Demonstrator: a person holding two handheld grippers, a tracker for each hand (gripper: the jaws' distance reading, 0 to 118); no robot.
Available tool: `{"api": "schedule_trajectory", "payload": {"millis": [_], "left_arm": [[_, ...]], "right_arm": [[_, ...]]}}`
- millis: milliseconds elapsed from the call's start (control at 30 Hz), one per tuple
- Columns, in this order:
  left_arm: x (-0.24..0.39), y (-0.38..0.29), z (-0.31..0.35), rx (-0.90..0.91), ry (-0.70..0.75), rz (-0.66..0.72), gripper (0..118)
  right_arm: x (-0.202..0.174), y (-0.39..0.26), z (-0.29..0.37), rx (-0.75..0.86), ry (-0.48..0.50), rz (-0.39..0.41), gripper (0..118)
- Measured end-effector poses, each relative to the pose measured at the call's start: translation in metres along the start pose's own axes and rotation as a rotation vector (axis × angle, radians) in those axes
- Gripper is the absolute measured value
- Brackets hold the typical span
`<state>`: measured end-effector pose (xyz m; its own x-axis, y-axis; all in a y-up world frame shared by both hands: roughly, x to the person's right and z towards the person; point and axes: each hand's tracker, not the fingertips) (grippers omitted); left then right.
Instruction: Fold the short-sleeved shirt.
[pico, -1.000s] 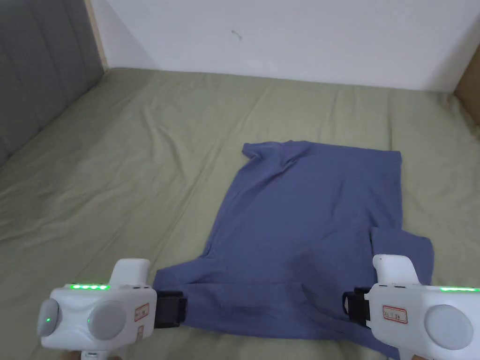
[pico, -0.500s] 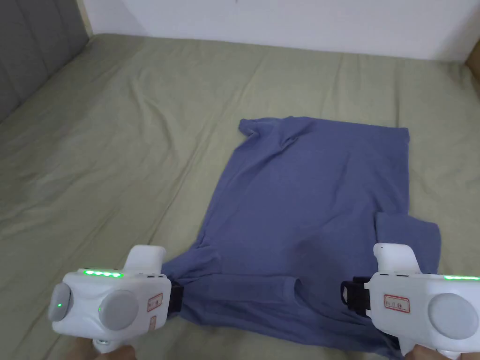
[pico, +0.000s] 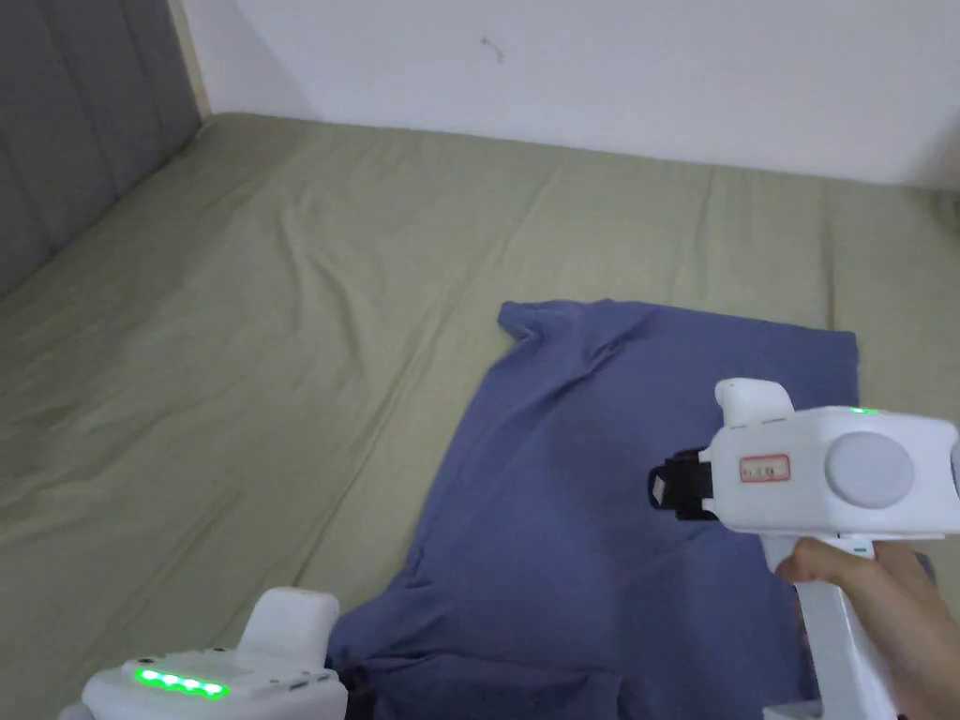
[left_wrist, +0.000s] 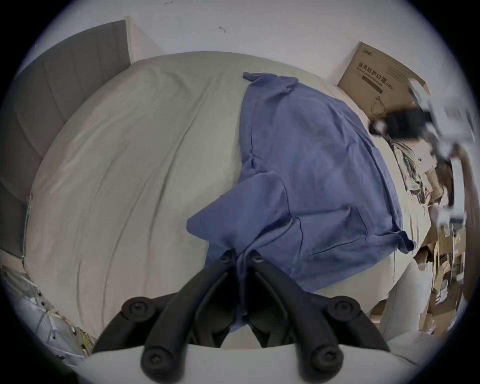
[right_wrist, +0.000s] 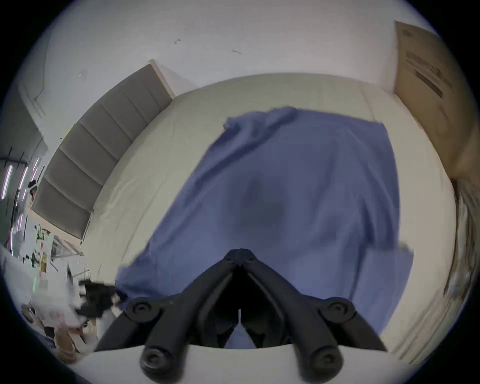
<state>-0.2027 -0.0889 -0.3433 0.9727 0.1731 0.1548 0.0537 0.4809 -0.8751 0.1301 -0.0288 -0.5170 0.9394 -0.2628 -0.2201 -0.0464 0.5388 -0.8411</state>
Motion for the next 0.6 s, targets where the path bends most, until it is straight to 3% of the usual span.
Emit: {"api": "schedule_trajectory", "payload": {"millis": [33,67,133,167,267,400,500,600], "left_arm": [[-0.001,0.001,0.000,-0.009,-0.007,0.004,5],[-0.003,0.001,0.000,-0.015,-0.016,0.015,5],[-0.008,0.001,0.000,-0.027,-0.030,0.040,5],[-0.010,0.001,0.000,-0.036,-0.031,0.060,5],[-0.012,0.002,0.000,-0.077,-0.052,0.112,5],[-0.007,0.007,0.000,-0.074,-0.038,0.074,5],[-0.009,0.010,-0.002,-0.085,-0.051,0.070,5],[-0.017,0.008,-0.007,-0.089,-0.061,0.159,5]], "right_arm": [[-0.004,0.021,-0.014,-0.001,0.003,0.003,1],[-0.010,0.040,-0.027,0.004,-0.025,0.008,10],[-0.022,0.080,-0.058,0.005,-0.062,0.092,73],[-0.028,0.099,-0.076,-0.019,-0.065,0.120,84],[-0.040,0.144,-0.121,-0.033,-0.062,0.123,84],[-0.045,0.183,-0.169,-0.089,-0.046,0.109,84],[-0.048,0.200,-0.203,-0.134,-0.088,0.117,84],[-0.042,0.203,-0.232,-0.197,-0.077,0.044,76]]}}
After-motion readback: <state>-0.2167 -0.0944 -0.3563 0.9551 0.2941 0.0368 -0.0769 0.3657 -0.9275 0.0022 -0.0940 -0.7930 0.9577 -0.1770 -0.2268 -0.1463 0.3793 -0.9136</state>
